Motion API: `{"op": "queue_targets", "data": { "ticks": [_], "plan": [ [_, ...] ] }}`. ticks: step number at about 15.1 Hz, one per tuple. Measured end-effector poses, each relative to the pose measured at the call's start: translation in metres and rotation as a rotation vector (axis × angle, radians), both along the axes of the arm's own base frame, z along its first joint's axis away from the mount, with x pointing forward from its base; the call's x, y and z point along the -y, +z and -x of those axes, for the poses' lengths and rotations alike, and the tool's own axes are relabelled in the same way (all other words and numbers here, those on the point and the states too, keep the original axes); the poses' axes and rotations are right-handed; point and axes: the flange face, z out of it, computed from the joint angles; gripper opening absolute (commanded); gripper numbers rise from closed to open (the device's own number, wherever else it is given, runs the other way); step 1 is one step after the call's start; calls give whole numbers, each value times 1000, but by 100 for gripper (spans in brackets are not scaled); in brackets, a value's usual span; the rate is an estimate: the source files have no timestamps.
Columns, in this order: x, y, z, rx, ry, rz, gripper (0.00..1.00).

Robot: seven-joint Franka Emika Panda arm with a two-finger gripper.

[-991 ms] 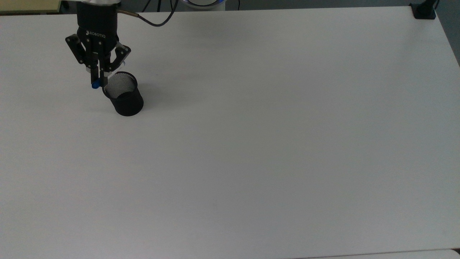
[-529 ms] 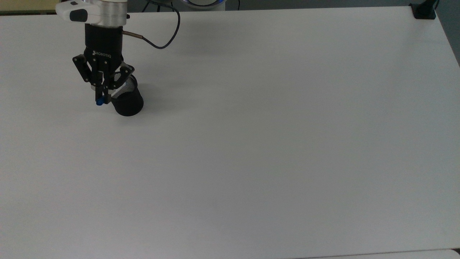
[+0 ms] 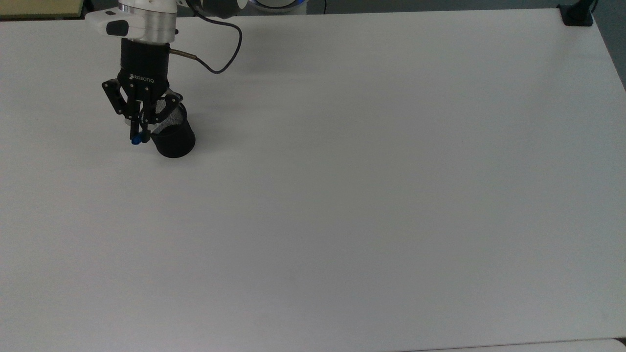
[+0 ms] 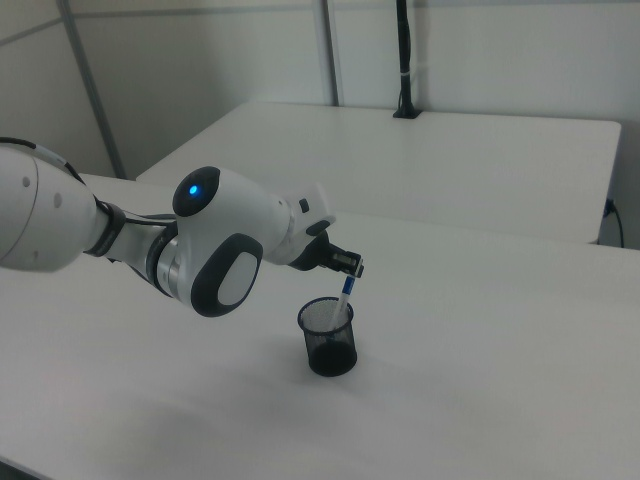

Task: Insert the marker
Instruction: 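Lower the marker tip-first into the mesh cup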

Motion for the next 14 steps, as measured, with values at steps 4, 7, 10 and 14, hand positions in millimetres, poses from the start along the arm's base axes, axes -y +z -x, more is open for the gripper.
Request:
{"op": "queue_targets", "data": {
  "ticks": [4,7,10,14],
  "plan": [
    [11,17,5,28,-22,9,65],
    [10,25,6,52,-56,-19,69],
    [5,26,5,59,-70,-42,82],
    [2,26,4,63,-77,-55,100]
  ]
}}
